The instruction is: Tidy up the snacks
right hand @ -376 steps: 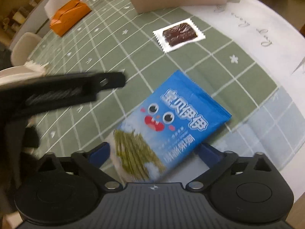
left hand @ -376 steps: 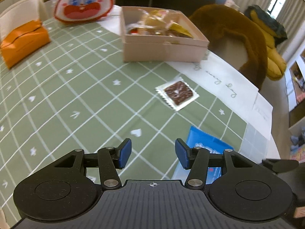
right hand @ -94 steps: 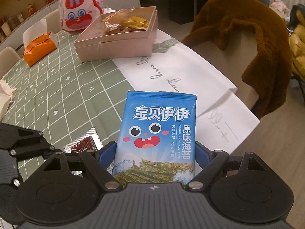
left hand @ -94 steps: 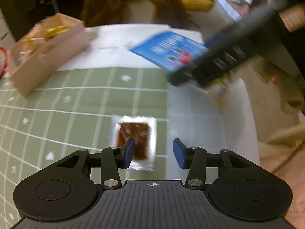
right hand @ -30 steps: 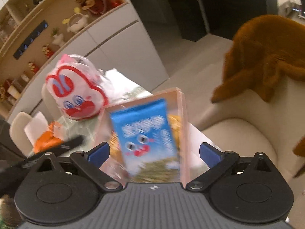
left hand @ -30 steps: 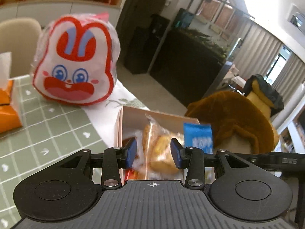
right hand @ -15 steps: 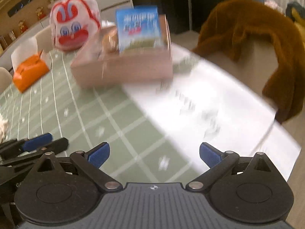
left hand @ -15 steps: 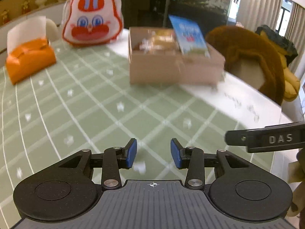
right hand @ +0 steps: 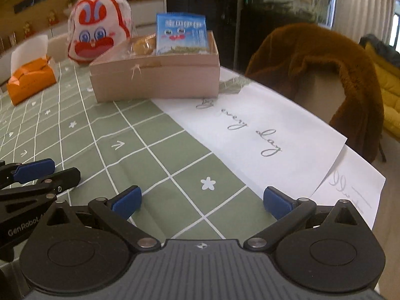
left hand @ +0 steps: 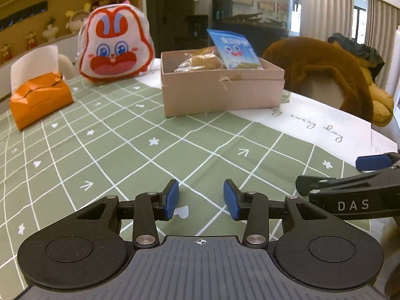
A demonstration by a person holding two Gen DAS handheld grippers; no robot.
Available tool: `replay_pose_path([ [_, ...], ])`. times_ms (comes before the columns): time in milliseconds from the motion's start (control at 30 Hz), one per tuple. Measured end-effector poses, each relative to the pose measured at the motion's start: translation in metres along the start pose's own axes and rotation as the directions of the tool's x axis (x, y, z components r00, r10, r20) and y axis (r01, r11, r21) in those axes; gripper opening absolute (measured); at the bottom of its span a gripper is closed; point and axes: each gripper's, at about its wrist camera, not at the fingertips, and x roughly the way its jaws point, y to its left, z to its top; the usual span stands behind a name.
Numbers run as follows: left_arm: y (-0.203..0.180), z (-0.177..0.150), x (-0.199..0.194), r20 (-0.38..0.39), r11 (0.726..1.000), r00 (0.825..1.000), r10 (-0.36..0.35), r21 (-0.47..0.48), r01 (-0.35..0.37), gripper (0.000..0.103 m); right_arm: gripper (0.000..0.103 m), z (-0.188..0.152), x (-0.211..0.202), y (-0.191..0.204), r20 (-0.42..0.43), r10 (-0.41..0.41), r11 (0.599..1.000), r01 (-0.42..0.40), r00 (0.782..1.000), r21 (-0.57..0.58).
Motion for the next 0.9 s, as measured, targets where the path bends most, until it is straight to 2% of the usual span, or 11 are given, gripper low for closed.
replay_pose_path([
  [167, 0.0006, -0.0001, -0.0002, 0.003, 1.000, 1.000, -0.003, -0.001, 0.003, 0.045, 0.103, -0.0023, 0.0002, 0.0004, 0.034, -0.023, 1.000, 0.023, 0.999, 0.022],
  [233, 0.0003, -0.0012, -0.0005, 0.008, 1.000, 1.000, 0.000, 0.000, 0.000, 0.045, 0.103, -0.0071, 0.0007, 0.0001, 0.072, -0.028, 0.999, 0.027, 0.997, 0.022],
  [900, 0.0005, -0.0015, -0.0008, 0.011, 1.000, 1.000, -0.001, -0.001, 0.001, 0.045, 0.103, -0.0074, 0.0011, -0.0001, 0.072, -0.027, 0.999, 0.025, 0.997, 0.022],
])
